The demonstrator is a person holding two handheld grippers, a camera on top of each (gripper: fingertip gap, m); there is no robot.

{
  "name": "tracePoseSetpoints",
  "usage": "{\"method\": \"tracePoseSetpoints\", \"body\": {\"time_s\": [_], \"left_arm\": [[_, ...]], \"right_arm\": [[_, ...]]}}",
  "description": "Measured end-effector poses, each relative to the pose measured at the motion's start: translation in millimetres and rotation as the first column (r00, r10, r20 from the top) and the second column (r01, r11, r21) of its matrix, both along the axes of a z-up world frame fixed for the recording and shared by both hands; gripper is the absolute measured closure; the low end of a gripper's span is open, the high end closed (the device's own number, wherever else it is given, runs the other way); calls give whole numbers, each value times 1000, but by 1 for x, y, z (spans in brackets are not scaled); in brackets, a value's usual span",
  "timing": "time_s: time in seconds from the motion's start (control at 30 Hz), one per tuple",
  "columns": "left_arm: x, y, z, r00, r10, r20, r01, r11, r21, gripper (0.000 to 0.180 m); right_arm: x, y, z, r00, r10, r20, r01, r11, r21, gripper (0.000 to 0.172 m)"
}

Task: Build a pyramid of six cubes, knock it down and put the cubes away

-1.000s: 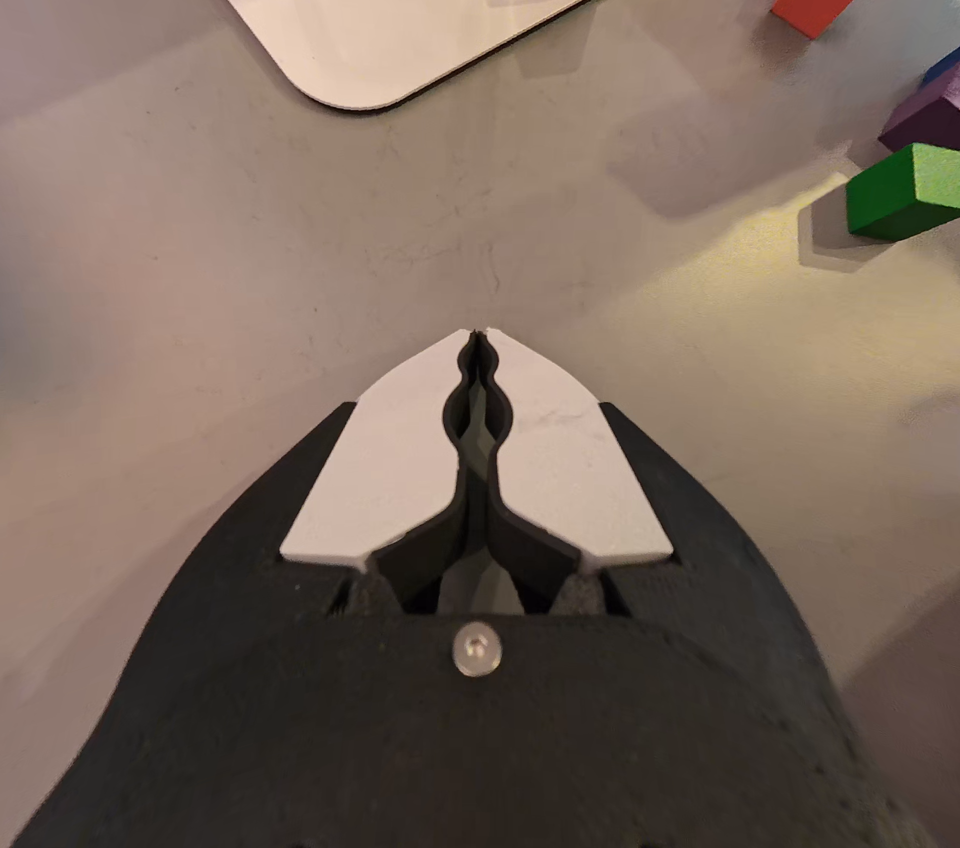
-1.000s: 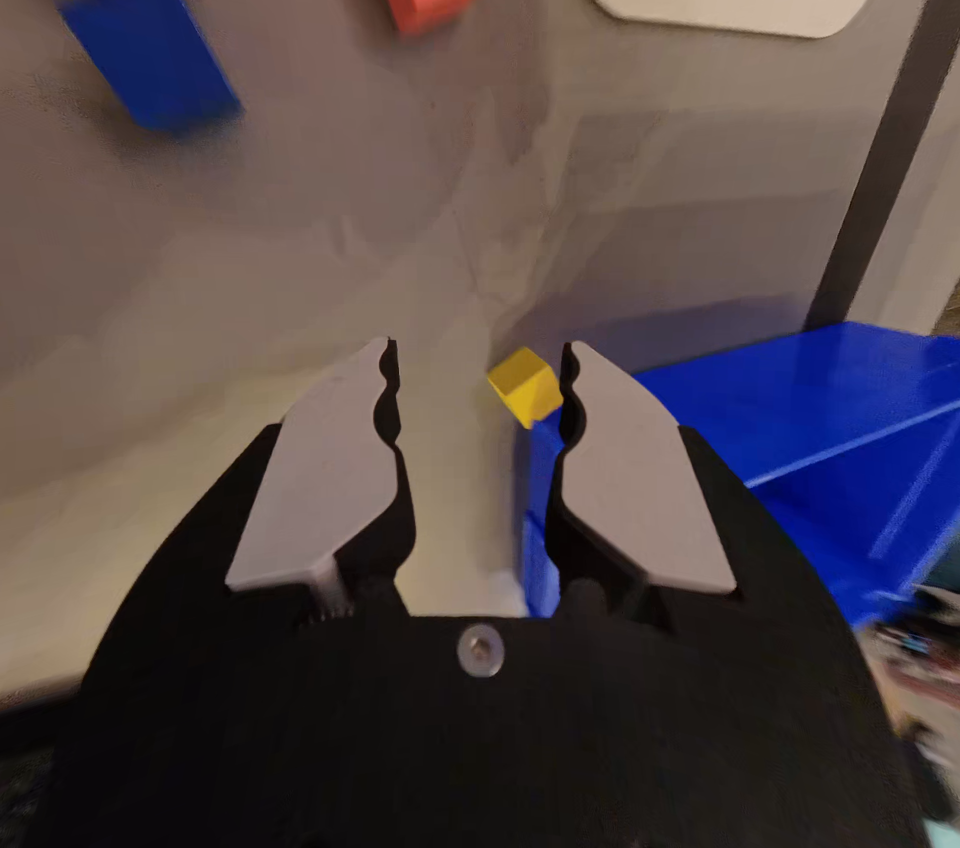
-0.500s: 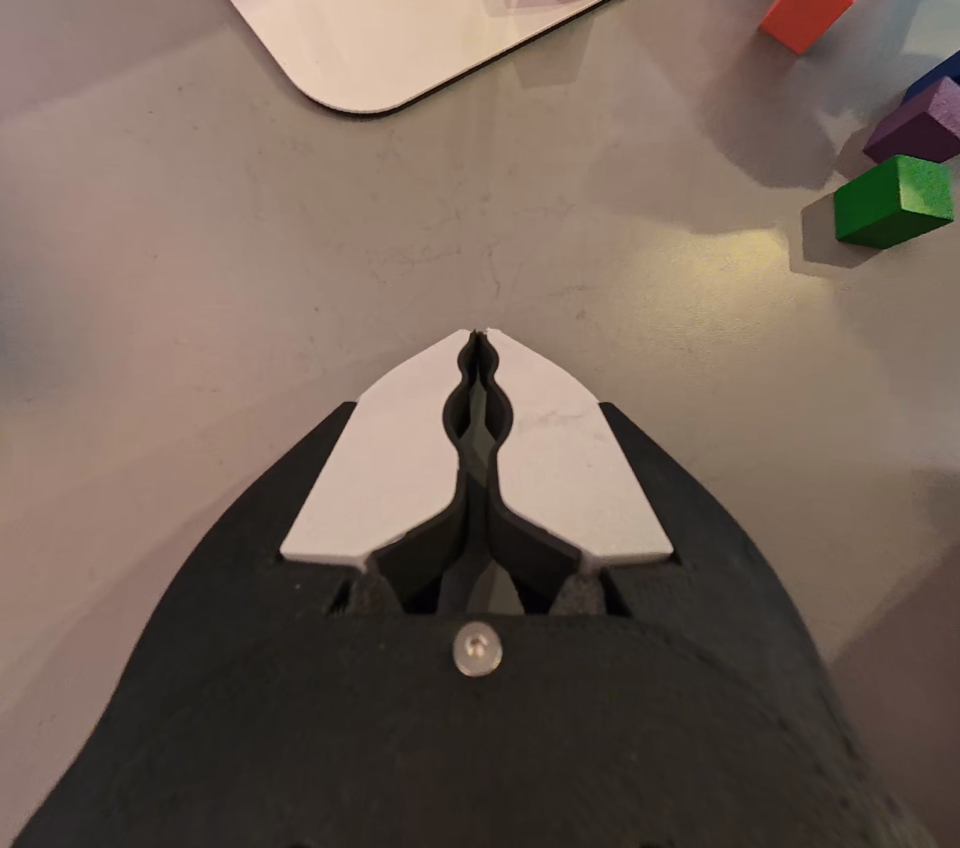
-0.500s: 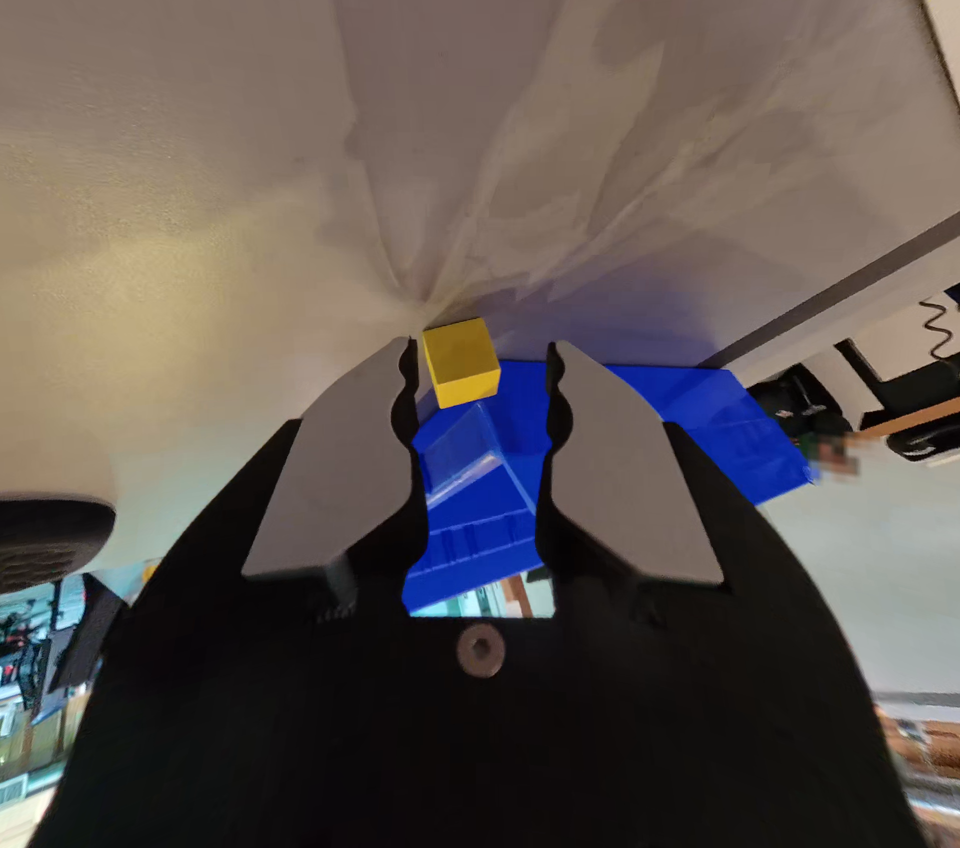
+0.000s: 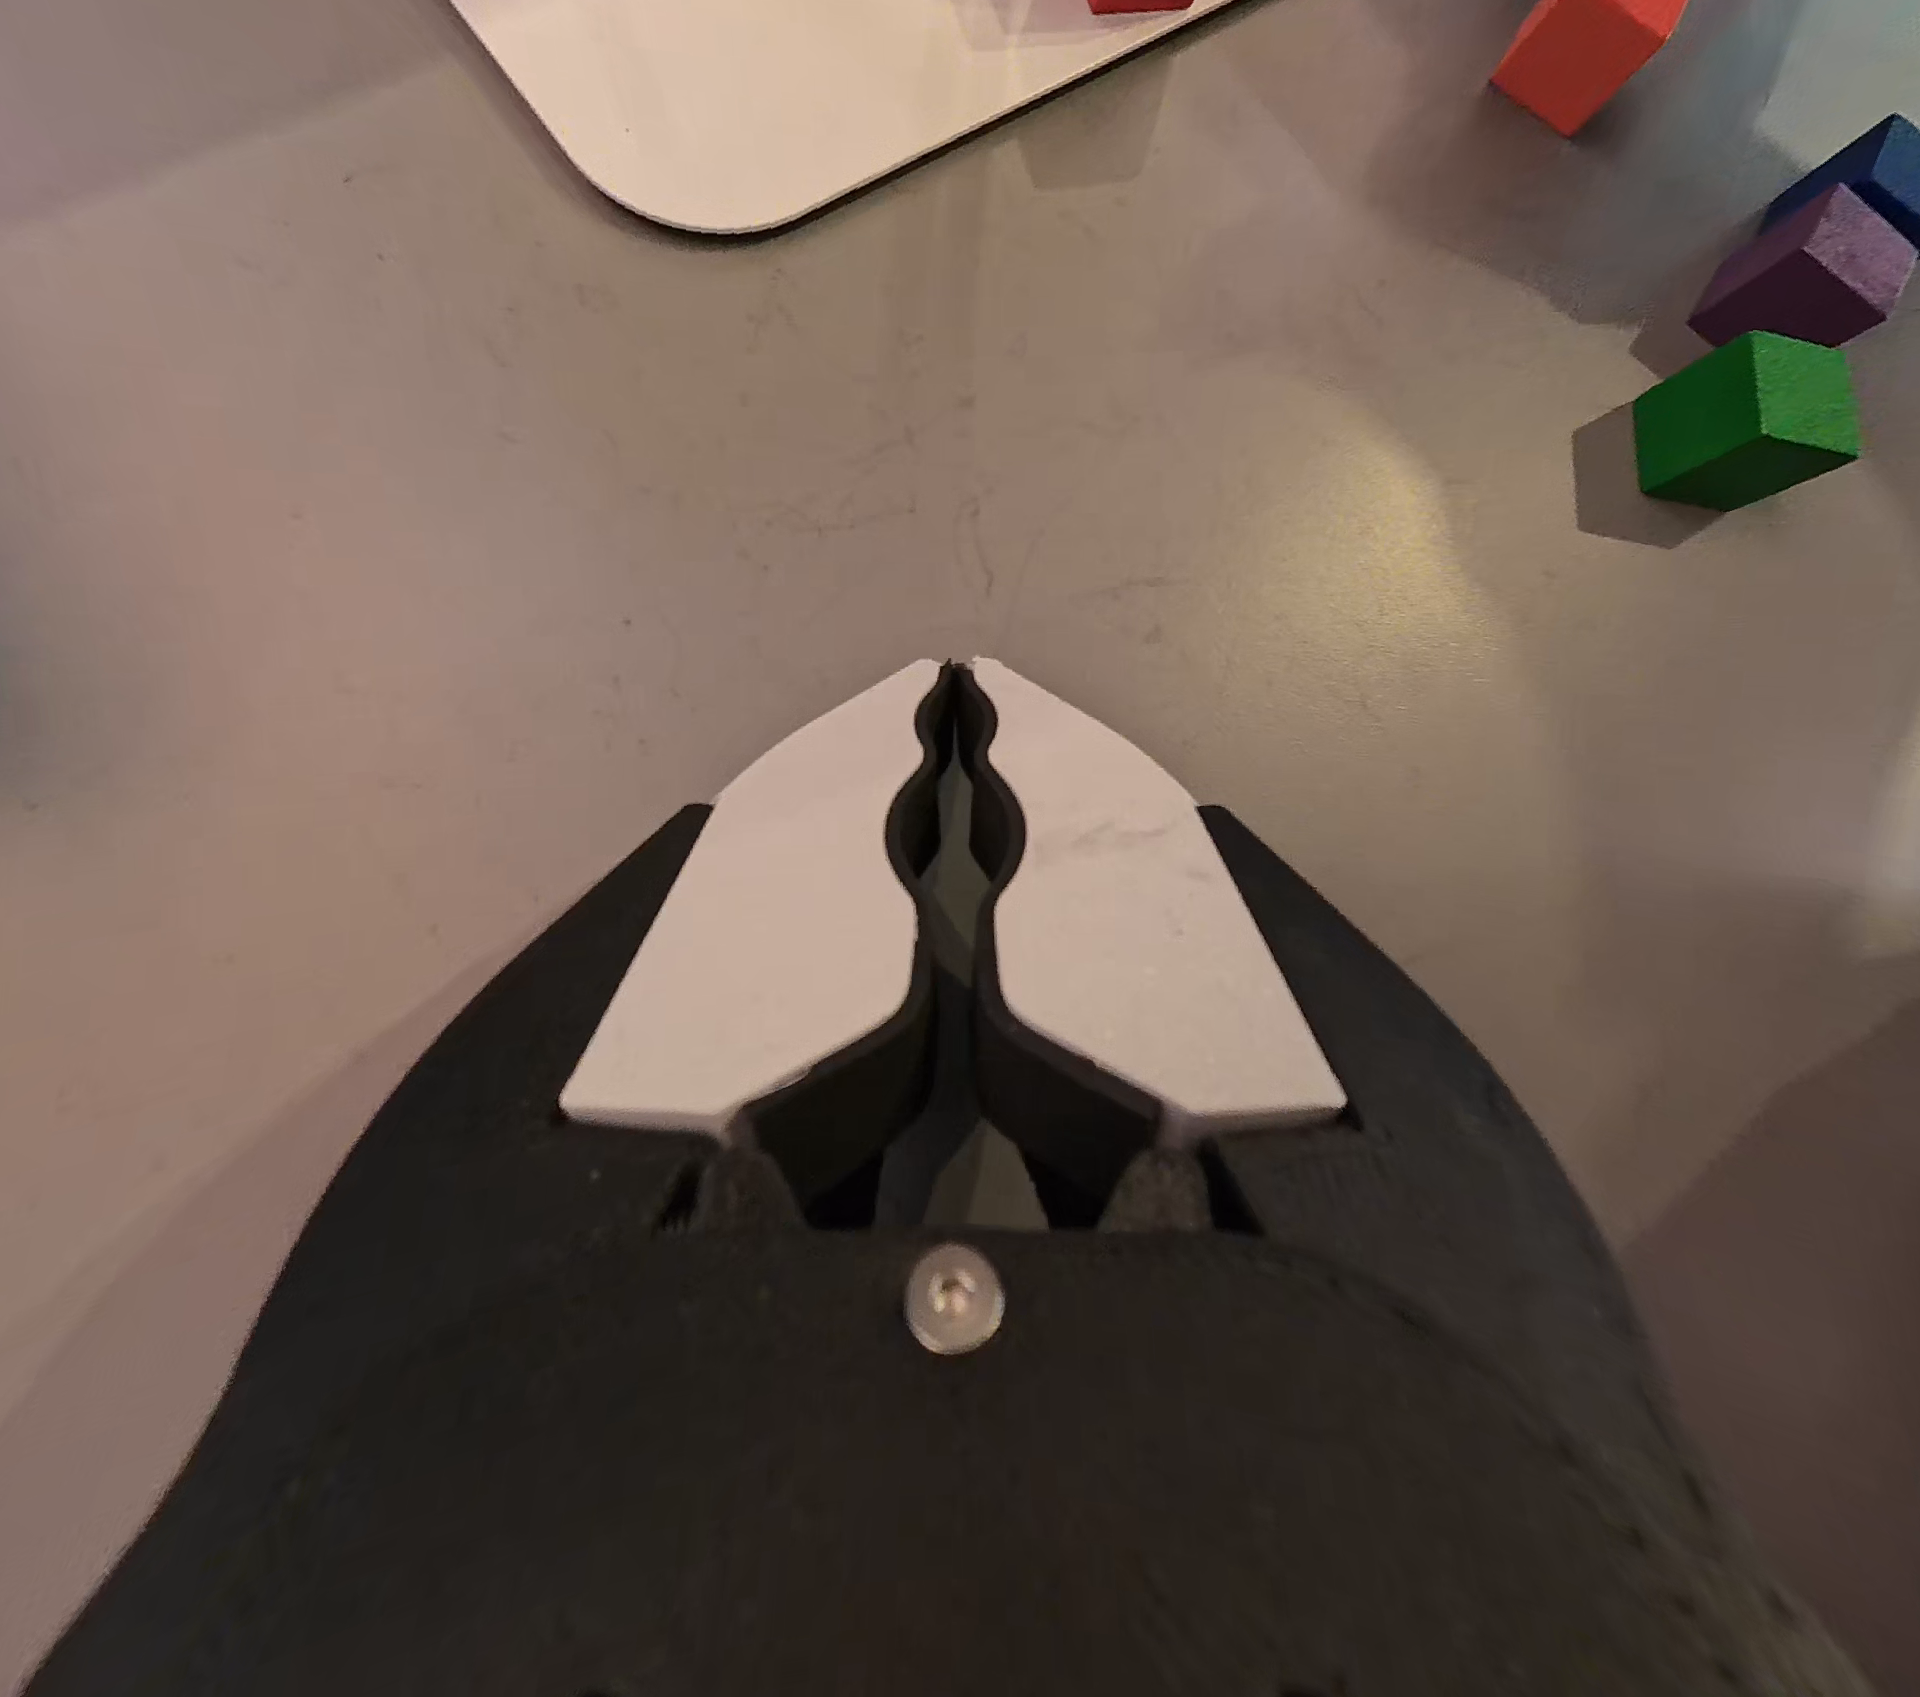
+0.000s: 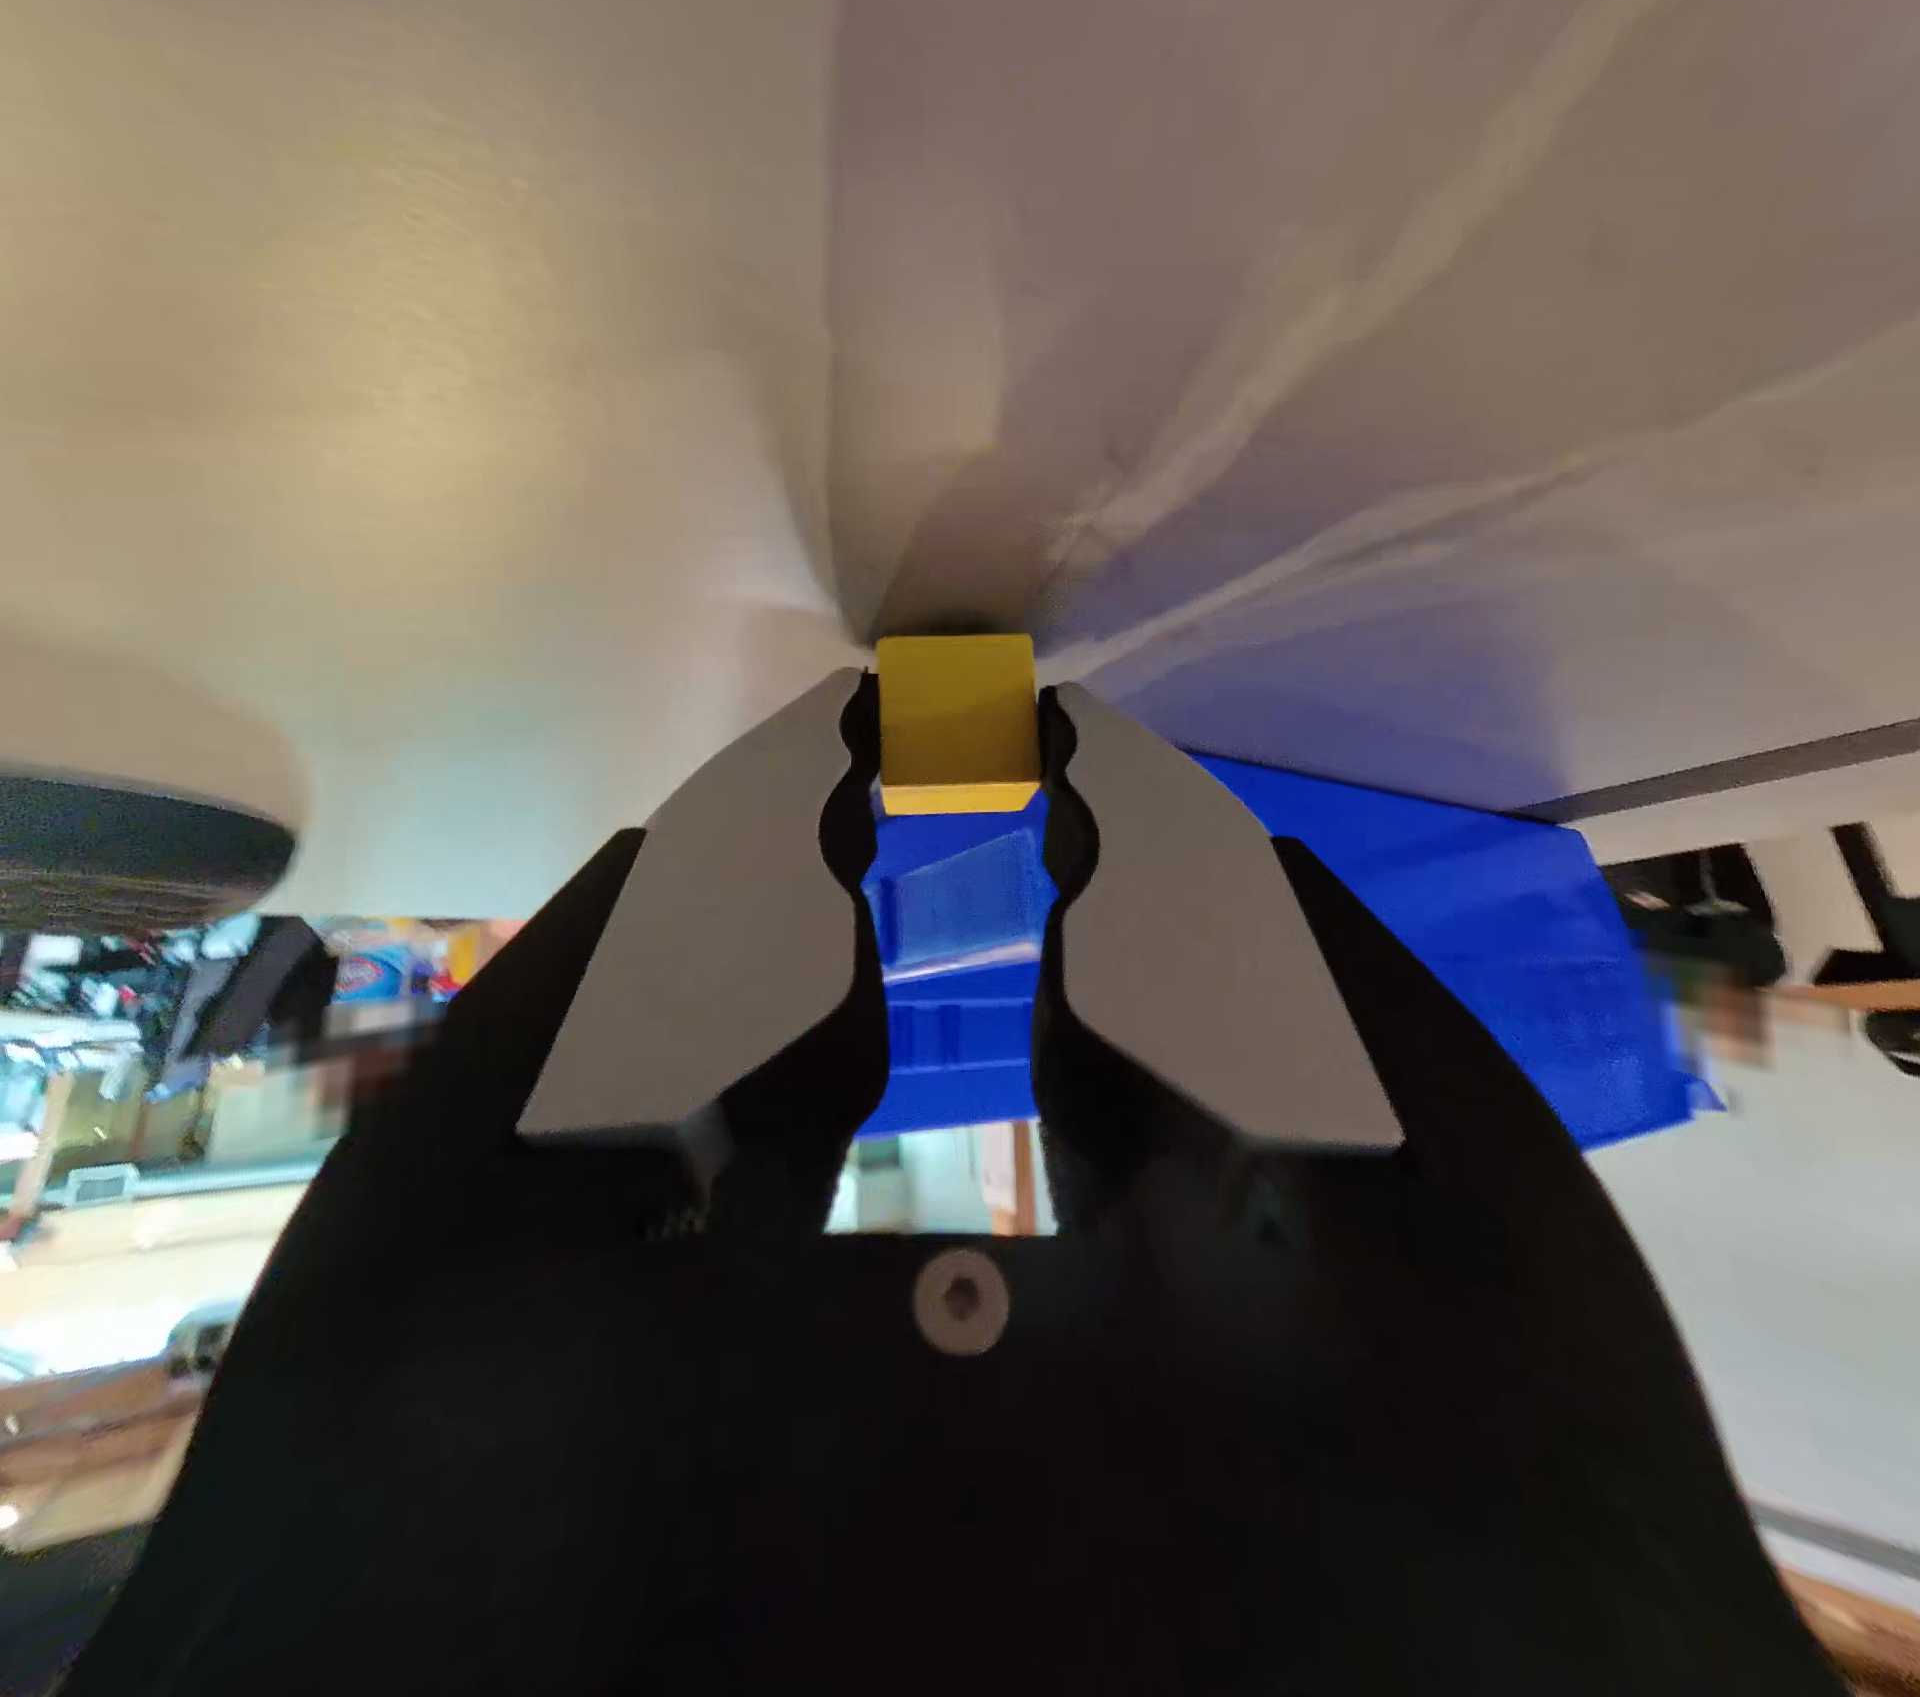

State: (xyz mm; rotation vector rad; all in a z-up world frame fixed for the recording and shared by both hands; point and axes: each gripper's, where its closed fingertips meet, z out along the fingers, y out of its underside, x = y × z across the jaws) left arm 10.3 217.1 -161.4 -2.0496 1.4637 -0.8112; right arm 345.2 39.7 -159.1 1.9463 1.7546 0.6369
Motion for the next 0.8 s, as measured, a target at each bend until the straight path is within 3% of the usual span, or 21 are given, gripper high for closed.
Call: {"method": "tracePoseSetpoints", "body": {"time_s": [0.03, 0.13, 0.23, 0.33, 0.4, 0.47, 0.6, 0.8], "left_arm": [[0, 0, 0, 1000, -1, 1, 1, 1000, -1, 180], [0, 0, 0, 1000, -1, 6, 1, 1000, -7, 180], [0, 0, 1, 1000, 1, 9, -1, 1000, -12, 180], [0, 0, 1, 1000, -1, 10, 2, 1000, -12, 180], [0, 0, 1, 1000, -2, 12, 2, 1000, -14, 180], [0, 0, 1, 1000, -2, 15, 2, 1000, -17, 180], [0, 0, 1, 1000, -1, 19, 1, 1000, -24, 180], [0, 0, 1, 1000, 3, 21, -2, 1000, -25, 180]], "right_arm": [[-8, -2, 3, 999, -25, -40, 25, 1000, 7, 143], [-33, 2, 27, 968, -107, -227, 126, 990, 70, 143], [-34, 28, 73, 859, -203, -471, 321, 929, 183, 143], [11, 62, 114, 725, -254, -640, 524, 807, 274, 143], [49, 79, 127, 660, -254, -707, 603, 741, 297, 143], [84, 92, 128, 593, -265, -760, 670, 686, 284, 143], [140, 111, 104, 548, -314, -775, 734, 625, 266, 143], [168, 132, 49, 539, -389, -747, 735, 650, 192, 143]]}}
